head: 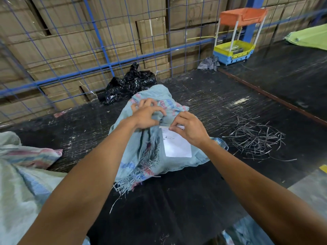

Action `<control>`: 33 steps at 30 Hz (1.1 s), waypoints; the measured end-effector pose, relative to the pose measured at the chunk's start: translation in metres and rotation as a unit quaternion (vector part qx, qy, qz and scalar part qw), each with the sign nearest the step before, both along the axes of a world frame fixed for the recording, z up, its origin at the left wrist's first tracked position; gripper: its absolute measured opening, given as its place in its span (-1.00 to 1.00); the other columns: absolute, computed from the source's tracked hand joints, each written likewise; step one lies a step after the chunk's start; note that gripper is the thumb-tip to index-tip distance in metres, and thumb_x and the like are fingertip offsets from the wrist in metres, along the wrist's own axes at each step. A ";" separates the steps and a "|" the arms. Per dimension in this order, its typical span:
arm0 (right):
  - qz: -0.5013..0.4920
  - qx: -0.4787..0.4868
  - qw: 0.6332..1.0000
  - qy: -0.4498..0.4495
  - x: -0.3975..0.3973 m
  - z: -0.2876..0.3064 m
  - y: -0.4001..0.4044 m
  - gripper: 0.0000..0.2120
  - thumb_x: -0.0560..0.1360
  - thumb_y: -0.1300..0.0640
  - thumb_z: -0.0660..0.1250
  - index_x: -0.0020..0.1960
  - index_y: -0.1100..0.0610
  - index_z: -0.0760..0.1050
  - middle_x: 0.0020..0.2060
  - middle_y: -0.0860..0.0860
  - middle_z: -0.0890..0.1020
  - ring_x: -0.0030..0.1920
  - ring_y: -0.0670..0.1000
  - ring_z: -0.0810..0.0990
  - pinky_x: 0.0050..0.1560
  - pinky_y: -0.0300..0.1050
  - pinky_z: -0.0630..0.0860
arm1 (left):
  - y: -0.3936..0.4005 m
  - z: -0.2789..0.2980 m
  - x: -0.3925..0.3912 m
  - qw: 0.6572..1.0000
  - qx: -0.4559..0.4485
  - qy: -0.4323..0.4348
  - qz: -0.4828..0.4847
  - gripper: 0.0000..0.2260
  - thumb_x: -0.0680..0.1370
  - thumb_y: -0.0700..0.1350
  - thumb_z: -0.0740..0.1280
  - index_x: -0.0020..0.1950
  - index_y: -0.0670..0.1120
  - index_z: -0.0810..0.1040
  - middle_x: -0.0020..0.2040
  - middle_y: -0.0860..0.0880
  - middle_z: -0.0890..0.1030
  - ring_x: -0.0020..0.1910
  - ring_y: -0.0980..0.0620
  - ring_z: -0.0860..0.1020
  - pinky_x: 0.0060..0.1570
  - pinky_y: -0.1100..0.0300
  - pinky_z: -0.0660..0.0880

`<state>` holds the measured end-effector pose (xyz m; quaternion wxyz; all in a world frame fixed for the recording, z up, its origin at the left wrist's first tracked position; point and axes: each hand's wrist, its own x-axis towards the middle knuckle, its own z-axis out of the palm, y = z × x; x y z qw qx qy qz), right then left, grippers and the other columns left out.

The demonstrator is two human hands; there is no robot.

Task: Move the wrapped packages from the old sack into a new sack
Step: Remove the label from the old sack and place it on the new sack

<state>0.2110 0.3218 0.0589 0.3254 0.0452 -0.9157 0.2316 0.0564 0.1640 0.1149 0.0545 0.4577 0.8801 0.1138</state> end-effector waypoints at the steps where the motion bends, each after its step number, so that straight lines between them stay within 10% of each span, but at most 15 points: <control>1: 0.002 0.001 1.000 0.001 0.000 0.002 0.002 -0.88 0.48 0.05 0.47 -0.15 0.10 0.62 -0.20 -0.06 0.56 -0.18 -0.01 0.50 -0.12 -0.05 0.47 | 0.000 0.000 0.001 0.999 0.003 -0.010 -0.032 -0.75 0.45 0.02 0.50 0.06 0.31 0.62 0.30 0.17 0.30 0.33 0.09 0.15 0.33 -0.12 -0.04; 8: 0.009 0.014 1.000 -0.007 0.005 0.011 0.009 -0.87 0.43 0.06 0.52 -0.14 0.10 0.63 -0.16 -0.03 0.56 -0.13 -0.02 0.52 -0.15 -0.05 0.50 | 0.008 -0.004 -0.001 0.996 -0.019 -0.065 -0.051 -0.95 0.51 0.17 0.42 -0.06 0.28 0.65 0.30 0.23 0.41 0.33 0.05 0.25 0.26 -0.03 0.07; 15: 0.039 0.000 0.998 -0.047 0.007 0.011 0.011 -0.88 0.41 0.03 0.54 -0.15 0.06 0.66 -0.13 -0.07 0.54 -0.09 -0.02 0.53 -0.11 0.02 0.53 | 0.017 0.001 0.008 0.949 -0.185 -0.247 -0.058 -0.39 0.25 0.63 0.20 0.03 0.26 0.62 0.40 -0.07 0.48 0.46 -0.09 0.35 0.50 -0.17 0.21; 18: 0.048 -0.018 0.997 -0.062 0.009 0.009 0.012 -0.88 0.41 0.00 0.53 -0.15 0.03 0.66 -0.15 -0.10 0.55 -0.12 -0.05 0.52 -0.11 0.01 0.52 | 0.018 0.000 0.011 0.926 -0.193 -0.326 0.010 -0.41 0.39 0.48 0.25 0.18 0.10 0.59 0.14 -0.09 0.61 0.18 -0.11 0.55 0.26 -0.04 0.46; 21: 0.062 -0.028 0.995 -0.079 0.012 0.010 0.012 -0.86 0.41 -0.04 0.52 -0.14 0.02 0.67 -0.17 -0.11 0.58 -0.13 -0.09 0.53 -0.09 -0.01 0.52 | 0.022 -0.003 0.014 0.904 -0.192 -0.380 0.037 -0.72 0.48 0.21 0.43 -0.13 0.02 0.55 -0.20 -0.01 0.49 -0.30 0.08 0.45 -0.31 0.20 0.41; 27: 0.057 -0.051 0.992 -0.095 0.015 0.011 0.014 -0.85 0.41 -0.05 0.52 -0.13 0.01 0.67 -0.17 -0.08 0.60 -0.14 -0.08 0.56 -0.08 0.01 0.53 | 0.024 -0.007 0.015 0.888 -0.157 -0.431 -0.025 -0.90 0.62 -0.14 0.34 -0.06 -0.12 0.61 -0.25 -0.01 0.50 -0.32 0.10 0.38 -0.44 0.35 0.34; 33: 0.010 -0.114 0.991 -0.070 0.015 0.017 0.020 -0.88 0.40 0.01 0.54 -0.15 0.04 0.66 -0.19 -0.10 0.61 -0.14 -0.15 0.56 -0.06 -0.15 0.51 | 0.021 -0.012 0.010 0.890 -0.126 -0.438 0.001 -0.71 0.60 -0.21 0.30 0.27 0.04 0.59 0.27 0.07 0.61 0.25 0.07 0.55 0.32 0.12 0.45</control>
